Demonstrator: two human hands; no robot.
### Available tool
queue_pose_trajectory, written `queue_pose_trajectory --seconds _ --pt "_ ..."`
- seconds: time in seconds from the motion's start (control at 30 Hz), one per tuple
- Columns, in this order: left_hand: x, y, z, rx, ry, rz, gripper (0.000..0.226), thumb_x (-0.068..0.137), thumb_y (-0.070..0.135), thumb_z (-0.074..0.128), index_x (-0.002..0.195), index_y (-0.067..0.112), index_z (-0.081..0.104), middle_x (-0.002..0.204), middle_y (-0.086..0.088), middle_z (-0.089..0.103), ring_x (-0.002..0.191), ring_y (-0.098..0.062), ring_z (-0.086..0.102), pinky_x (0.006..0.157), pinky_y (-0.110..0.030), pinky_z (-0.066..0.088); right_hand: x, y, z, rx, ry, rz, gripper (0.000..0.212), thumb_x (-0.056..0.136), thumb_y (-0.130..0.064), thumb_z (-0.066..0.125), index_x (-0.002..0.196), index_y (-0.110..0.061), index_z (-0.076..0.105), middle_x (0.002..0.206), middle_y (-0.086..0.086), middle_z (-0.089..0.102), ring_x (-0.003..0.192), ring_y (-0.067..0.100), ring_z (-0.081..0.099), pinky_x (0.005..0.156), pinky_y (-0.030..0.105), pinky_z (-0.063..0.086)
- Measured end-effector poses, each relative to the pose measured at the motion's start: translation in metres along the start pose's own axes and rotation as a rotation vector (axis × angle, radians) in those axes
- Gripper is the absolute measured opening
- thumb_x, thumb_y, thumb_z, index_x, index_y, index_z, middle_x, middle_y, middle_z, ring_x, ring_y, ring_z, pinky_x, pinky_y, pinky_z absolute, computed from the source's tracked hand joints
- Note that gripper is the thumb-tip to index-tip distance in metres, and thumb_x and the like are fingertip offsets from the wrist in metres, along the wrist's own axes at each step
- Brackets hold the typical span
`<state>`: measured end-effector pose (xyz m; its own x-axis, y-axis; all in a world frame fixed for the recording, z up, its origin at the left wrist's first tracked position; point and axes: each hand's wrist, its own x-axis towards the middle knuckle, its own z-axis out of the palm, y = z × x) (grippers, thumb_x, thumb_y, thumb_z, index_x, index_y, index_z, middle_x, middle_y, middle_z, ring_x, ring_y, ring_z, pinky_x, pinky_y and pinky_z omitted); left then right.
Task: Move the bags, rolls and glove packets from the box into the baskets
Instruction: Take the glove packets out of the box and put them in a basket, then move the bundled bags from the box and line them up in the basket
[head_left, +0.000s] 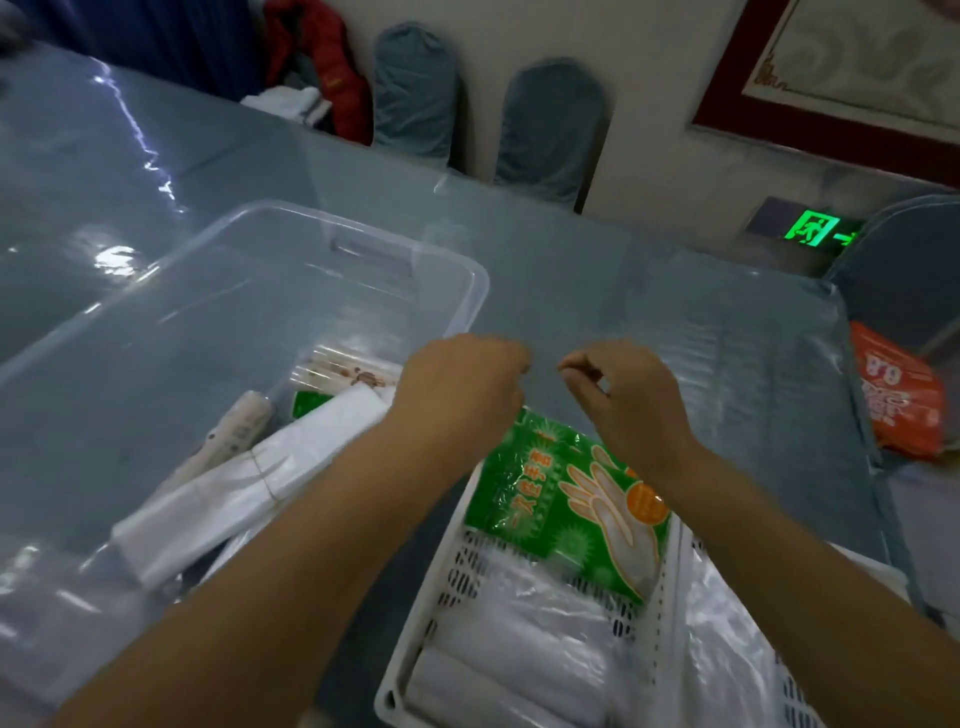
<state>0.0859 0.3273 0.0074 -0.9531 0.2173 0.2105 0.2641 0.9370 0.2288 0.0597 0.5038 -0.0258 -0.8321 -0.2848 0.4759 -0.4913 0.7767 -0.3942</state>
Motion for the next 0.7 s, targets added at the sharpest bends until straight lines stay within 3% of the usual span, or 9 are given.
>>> queue_pose_trajectory --seconds 0.13,0.27,0.37,0.57,0.7 --pt "-0.024 -0.086 -0.043 0.046 0.003 -0.059 0.026 0.086 0.031 0.057 0.112 0.030 0.057 0.108 0.003 0.066 0.099 -0.023 0.060 0.080 -0.031 0.043 0.033 -0.074 0.017 0.094 -0.010 -0.091 0.004 0.081 -0.012 0.066 0.082 -0.011 0.070 0.077 0.004 0.069 0.073 0.023 0.060 0.069 0.034 0.045" --pt "-0.053 -0.185 -0.059 0.125 -0.120 -0.222 0.027 0.085 0.029 0.057 0.112 0.032 0.057 0.112 0.003 0.065 0.103 -0.023 0.058 0.084 -0.031 0.044 0.063 -0.143 0.060 0.120 -0.202 -0.179 0.006 0.083 -0.013 0.062 0.081 -0.013 0.068 0.079 0.003 0.069 0.074 0.023 0.059 0.074 0.038 0.046" --pt "-0.073 -0.245 -0.061 0.182 -0.216 -0.242 0.030 0.086 0.030 0.055 0.116 0.031 0.056 0.112 0.003 0.065 0.103 -0.022 0.058 0.083 -0.030 0.045 0.083 -0.187 0.112 0.019 -0.436 -0.213 0.011 0.085 -0.018 0.058 0.087 -0.017 0.069 0.087 0.003 0.070 0.081 0.024 0.060 0.078 0.035 0.045" --pt "-0.095 -0.311 -0.064 0.237 -0.306 -0.106 0.033 0.086 0.034 0.054 0.119 0.034 0.054 0.114 0.010 0.063 0.106 -0.017 0.057 0.081 -0.031 0.049 0.089 -0.237 0.218 -0.357 -1.117 -0.237 0.039 0.087 -0.026 0.059 0.125 -0.020 0.054 0.124 0.005 0.059 0.109 0.027 0.055 0.088 0.035 0.043" --pt "-0.101 -0.321 -0.063 0.170 -0.258 -0.042 0.031 0.085 0.033 0.053 0.116 0.037 0.056 0.108 0.010 0.066 0.100 -0.019 0.059 0.078 -0.035 0.051 0.081 -0.242 0.259 -0.379 -1.387 -0.022 0.052 0.085 -0.034 0.063 0.131 -0.024 0.041 0.124 0.003 0.054 0.106 0.026 0.052 0.093 0.037 0.039"
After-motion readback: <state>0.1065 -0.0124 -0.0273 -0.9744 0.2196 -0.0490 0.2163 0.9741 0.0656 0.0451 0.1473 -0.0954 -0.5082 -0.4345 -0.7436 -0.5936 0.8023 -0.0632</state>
